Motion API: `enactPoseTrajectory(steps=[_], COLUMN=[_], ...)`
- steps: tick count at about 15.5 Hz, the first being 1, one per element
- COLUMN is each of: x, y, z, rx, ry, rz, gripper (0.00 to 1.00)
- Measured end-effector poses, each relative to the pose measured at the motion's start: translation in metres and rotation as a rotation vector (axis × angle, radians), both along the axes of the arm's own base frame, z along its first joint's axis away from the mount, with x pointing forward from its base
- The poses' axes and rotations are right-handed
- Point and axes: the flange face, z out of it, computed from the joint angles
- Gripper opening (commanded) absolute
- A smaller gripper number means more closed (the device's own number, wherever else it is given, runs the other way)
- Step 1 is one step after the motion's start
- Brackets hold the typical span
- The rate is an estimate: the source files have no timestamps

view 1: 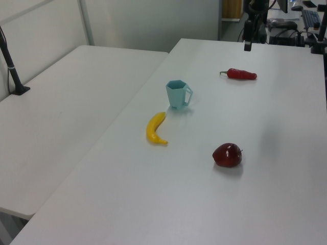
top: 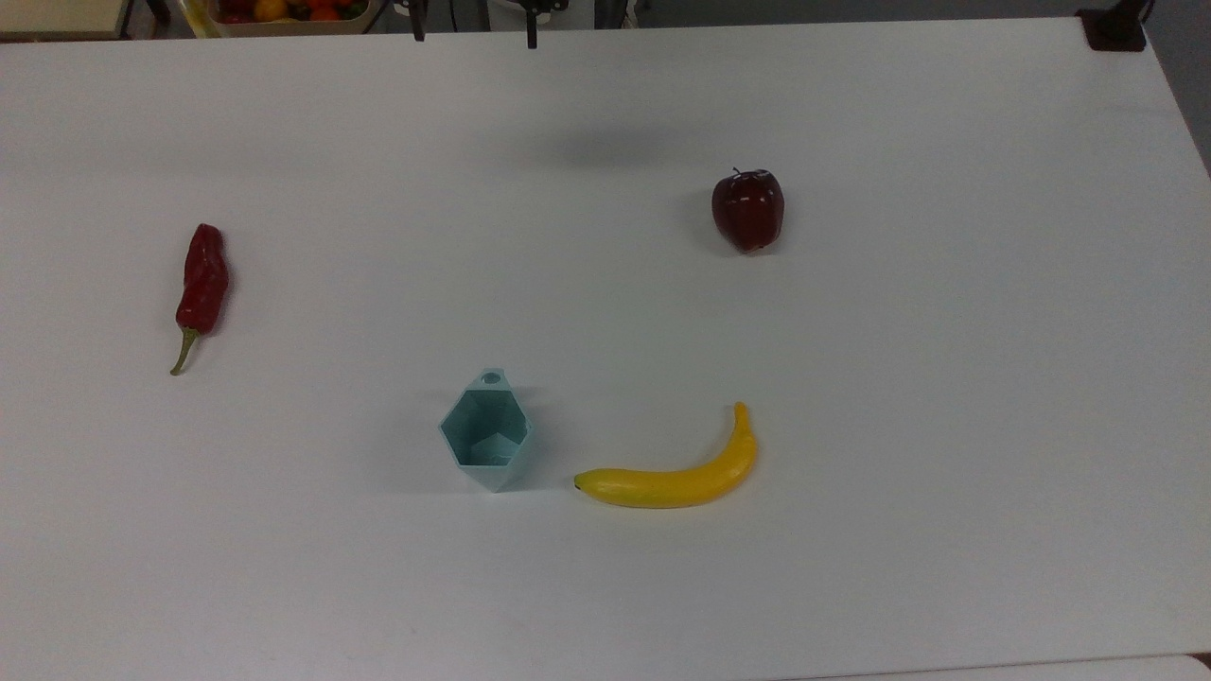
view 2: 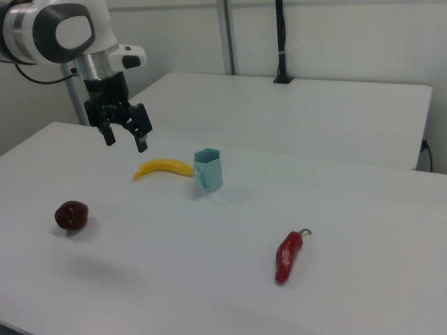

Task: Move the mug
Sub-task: 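Move the open gripper over the teal mug and lower it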

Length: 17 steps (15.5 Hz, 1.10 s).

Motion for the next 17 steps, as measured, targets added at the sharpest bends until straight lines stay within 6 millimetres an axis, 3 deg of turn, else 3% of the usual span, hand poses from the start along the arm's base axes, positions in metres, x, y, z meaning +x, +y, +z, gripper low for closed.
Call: enactPoseTrajectory(steps=[7, 10, 17], x=[0.002, 0.022, 0.095], y=[-0.001, 0.001, 0.006], z=[-0.003, -0.012, -0.102], rx=[-0.001, -0.001, 0.003], ry=[0.001, -0.078, -0.183], rz=[0.016, 0.043, 0.079], gripper=[1.0, 1.0, 1.0])
